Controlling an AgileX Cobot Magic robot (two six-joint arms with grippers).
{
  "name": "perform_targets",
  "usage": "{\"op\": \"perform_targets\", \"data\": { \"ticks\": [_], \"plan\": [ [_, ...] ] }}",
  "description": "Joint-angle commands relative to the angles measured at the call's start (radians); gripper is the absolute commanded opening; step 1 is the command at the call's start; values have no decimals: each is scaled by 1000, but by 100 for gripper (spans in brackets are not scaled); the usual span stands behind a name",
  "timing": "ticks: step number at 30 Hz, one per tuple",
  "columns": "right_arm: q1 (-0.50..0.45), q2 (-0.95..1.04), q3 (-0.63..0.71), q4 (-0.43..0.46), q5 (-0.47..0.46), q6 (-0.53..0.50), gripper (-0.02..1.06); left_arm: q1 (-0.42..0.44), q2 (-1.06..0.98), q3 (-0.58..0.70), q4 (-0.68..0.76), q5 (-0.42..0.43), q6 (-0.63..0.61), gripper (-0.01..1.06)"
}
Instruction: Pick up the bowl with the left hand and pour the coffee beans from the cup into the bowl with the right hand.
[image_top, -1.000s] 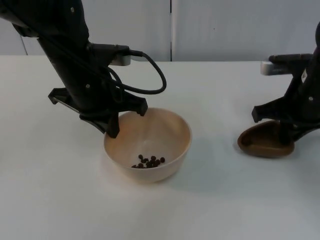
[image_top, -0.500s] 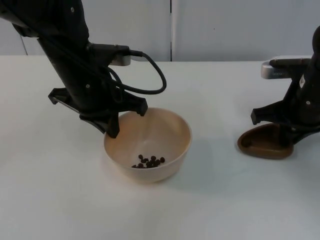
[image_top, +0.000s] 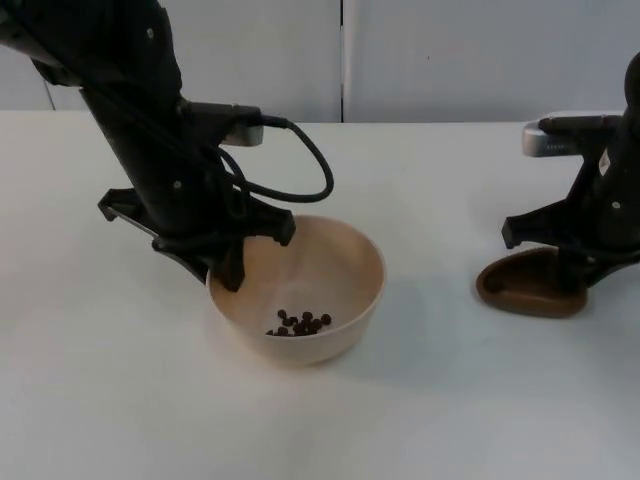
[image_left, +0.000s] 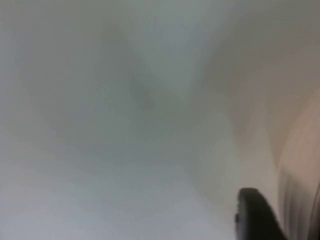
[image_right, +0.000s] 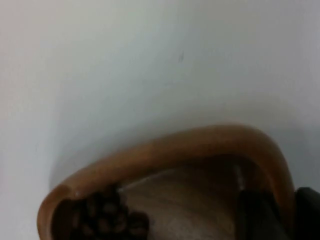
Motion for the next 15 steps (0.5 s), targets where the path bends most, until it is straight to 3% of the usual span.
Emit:
{"op": "perform_targets", "data": {
  "ticks": [1,2,5,8,15],
  "plan": [
    [-4,2,1,-10,-12,3,37,1,-2,3,2,6,3,46],
    [-4,2,1,-10,-12,3,37,1,-2,3,2,6,3,46],
    [-4,2,1,-8,-22,12,58,1,-8,3,2,6,3,66],
    [-4,-3,1,-8,-24,18,72,1,-28,3,2,6,3,73],
    [-4,-80,1,-14,-45,-33,74,1,-92,2,6,2,3,73]
  ]
}}
